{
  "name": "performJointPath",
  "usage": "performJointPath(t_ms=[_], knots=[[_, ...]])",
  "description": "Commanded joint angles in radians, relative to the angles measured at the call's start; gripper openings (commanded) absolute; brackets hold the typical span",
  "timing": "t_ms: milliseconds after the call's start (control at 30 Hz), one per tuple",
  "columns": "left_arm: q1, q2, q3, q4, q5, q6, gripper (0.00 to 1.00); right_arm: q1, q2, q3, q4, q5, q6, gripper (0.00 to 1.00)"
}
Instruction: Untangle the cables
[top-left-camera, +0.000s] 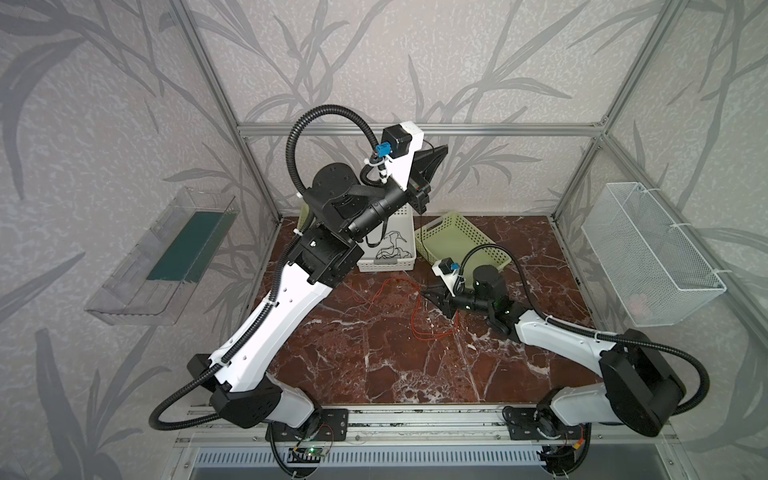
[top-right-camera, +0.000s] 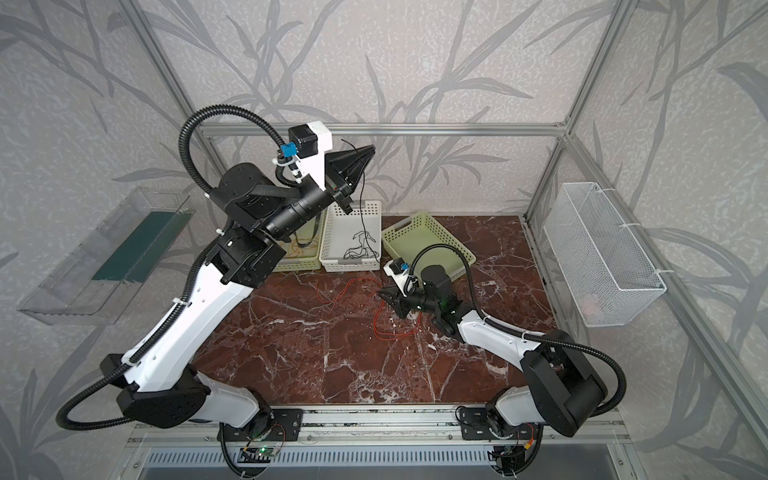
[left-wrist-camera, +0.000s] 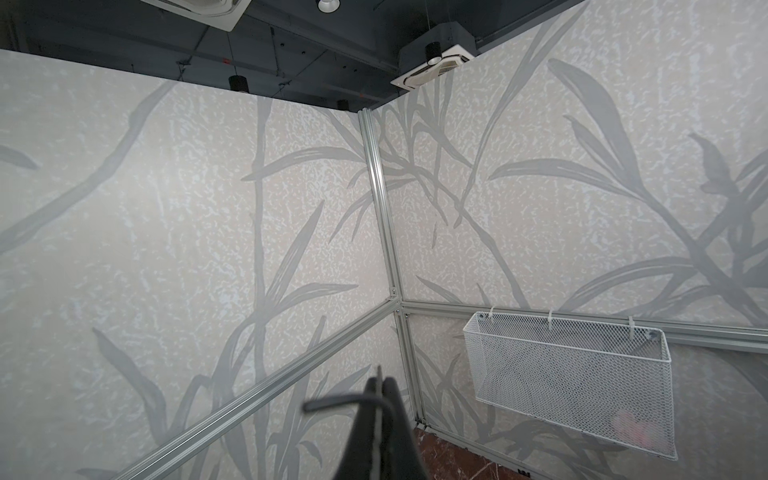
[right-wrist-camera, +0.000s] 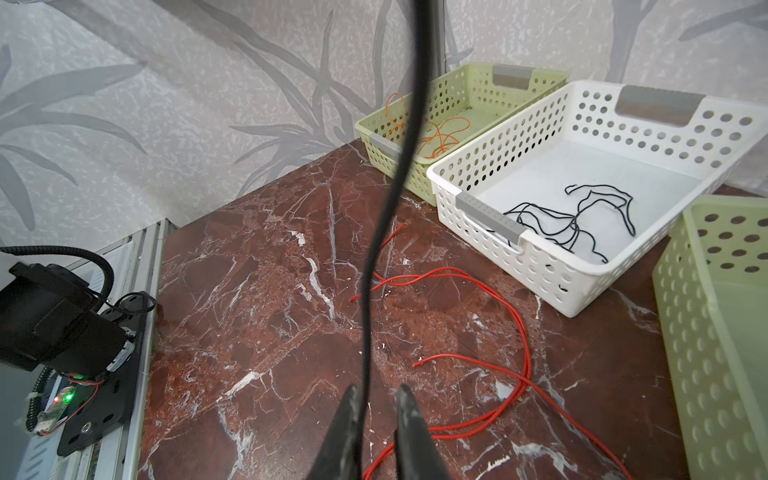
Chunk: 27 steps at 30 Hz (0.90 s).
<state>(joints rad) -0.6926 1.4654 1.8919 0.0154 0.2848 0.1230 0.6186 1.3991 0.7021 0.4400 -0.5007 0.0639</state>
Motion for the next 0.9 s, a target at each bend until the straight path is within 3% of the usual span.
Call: performJointPath(t_ms=[0, 300, 400, 533, 700, 867], knots=[[0.014, -0.017, 0.01, 0.006, -0.014, 0.021, 0.0, -0.011, 0.011, -0.005, 0.005, -0.011, 0.005, 0.18], [0.078, 0.024, 0.063, -0.021, -0.015, 0.011, 0.0, -0.074, 0.054, 0.015, 0.051, -0.144, 0.15, 0.16], [0.131, 0.034, 0.052, -0.03, -0.016, -0.022, 0.0, -0.091, 0.08, 0.057, 0.093, -0.256, 0.231, 0.15], [0.214, 0.038, -0.029, 0.006, 0.006, -0.1, 0.0, -0.09, 0.112, 0.15, 0.039, -0.317, 0.244, 0.15], [0.296, 0.056, -0.139, 0.076, 0.017, -0.153, 0.0, -0.09, 0.181, 0.268, 0.009, -0.265, 0.23, 0.1], [0.395, 0.122, -0.202, 0.164, 0.036, -0.233, 0.0, -0.089, 0.359, 0.478, 0.002, -0.264, 0.231, 0.1]])
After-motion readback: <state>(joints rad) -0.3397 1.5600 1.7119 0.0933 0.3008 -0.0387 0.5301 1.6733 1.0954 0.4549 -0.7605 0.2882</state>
